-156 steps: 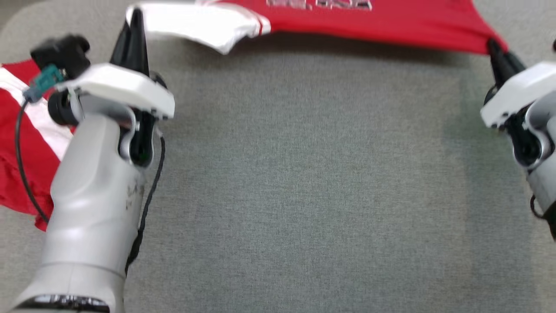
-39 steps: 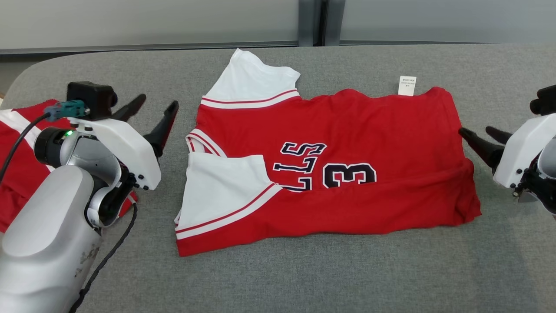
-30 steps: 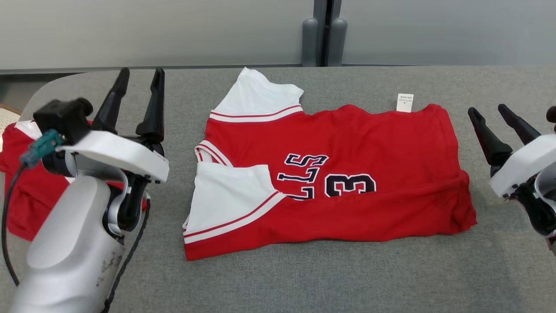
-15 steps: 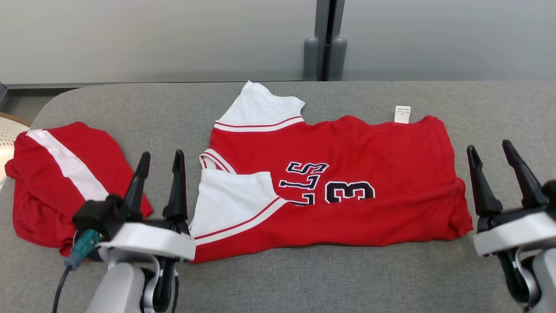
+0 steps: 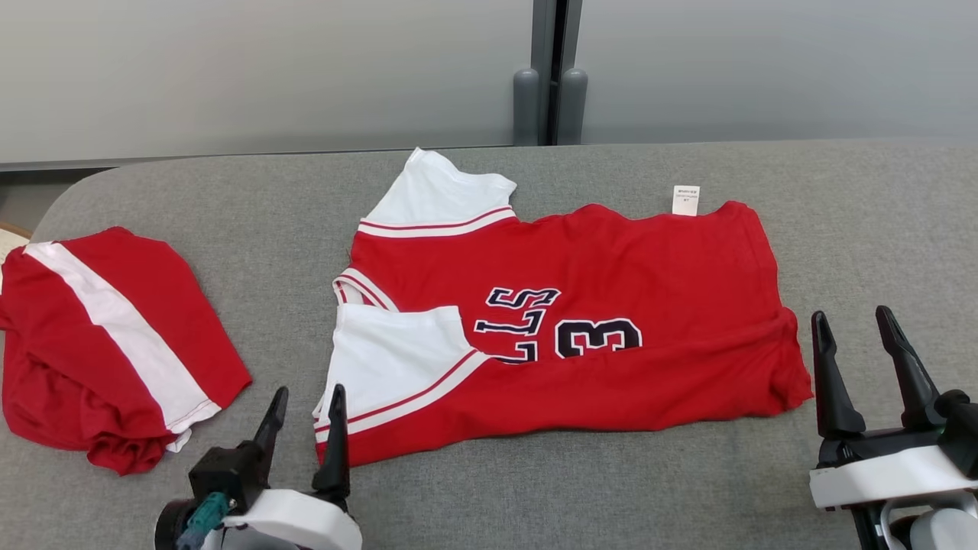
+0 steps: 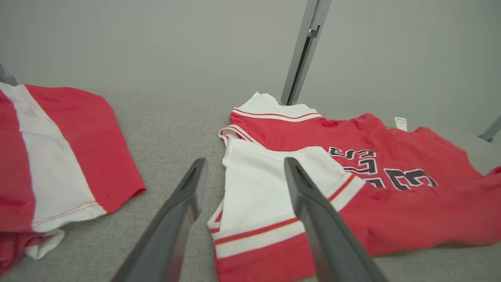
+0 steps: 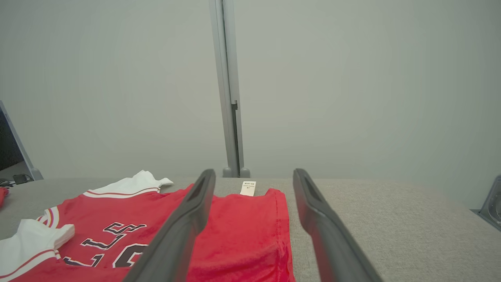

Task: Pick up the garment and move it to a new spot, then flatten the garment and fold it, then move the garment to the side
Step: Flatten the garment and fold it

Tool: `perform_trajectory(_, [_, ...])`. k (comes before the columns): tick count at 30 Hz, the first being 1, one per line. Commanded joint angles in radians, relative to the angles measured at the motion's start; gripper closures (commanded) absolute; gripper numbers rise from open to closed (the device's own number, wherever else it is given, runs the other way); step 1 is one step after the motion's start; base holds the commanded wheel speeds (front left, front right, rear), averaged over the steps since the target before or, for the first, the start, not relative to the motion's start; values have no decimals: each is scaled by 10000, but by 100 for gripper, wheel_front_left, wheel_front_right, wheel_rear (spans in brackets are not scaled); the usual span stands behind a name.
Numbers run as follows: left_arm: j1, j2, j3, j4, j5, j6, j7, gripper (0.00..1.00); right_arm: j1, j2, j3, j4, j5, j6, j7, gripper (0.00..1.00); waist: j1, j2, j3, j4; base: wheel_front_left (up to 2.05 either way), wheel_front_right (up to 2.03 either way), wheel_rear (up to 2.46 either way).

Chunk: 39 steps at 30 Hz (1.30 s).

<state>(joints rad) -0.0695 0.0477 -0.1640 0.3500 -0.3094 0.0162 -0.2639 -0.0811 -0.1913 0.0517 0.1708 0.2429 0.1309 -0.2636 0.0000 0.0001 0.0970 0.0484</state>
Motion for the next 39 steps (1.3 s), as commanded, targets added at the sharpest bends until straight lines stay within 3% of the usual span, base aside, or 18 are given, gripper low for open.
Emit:
perform_trajectory(1, [-73,59,-30,250,30,127,-4,0,98,0,-20,-65,-54,-4,-12,0,0,-1,-26,-19,0,0,0])
perform_trajectory(10, [-676,53,-108,2163,227,647,-3,0,0,30,15,10,46,-4,-12,0,0,-1,-6,-215,0,0,0])
perform_trajectory(20, [-1463,44,-354,4408,84,626,15,0,-74,-53,49,179,136,-4,-13,0,0,-1,186,-529,0,0,0])
perform_trajectory(21, [-1530,36,-440,4623,56,569,28,7,-78,-61,36,219,138,-4,-13,0,0,-1,199,-552,0,0,0])
perform_trajectory(22, [-1593,35,-500,4759,27,532,35,68,-74,-60,9,277,131,-4,-13,0,0,-1,210,-568,0,0,0])
perform_trajectory(23, [-1659,33,-536,4824,29,485,35,100,-61,-59,-18,357,124,-4,-13,0,0,-1,217,-576,0,0,0])
perform_trajectory(27, [-1847,88,-512,4546,67,419,18,100,-29,-10,-111,1053,136,-4,-11,0,0,-1,213,-511,0,0,0])
perform_trajectory(39, [-1327,52,-607,1775,391,389,-5,100,-1184,384,-266,4537,814,-4,380,0,0,-1,251,209,0,0,0])
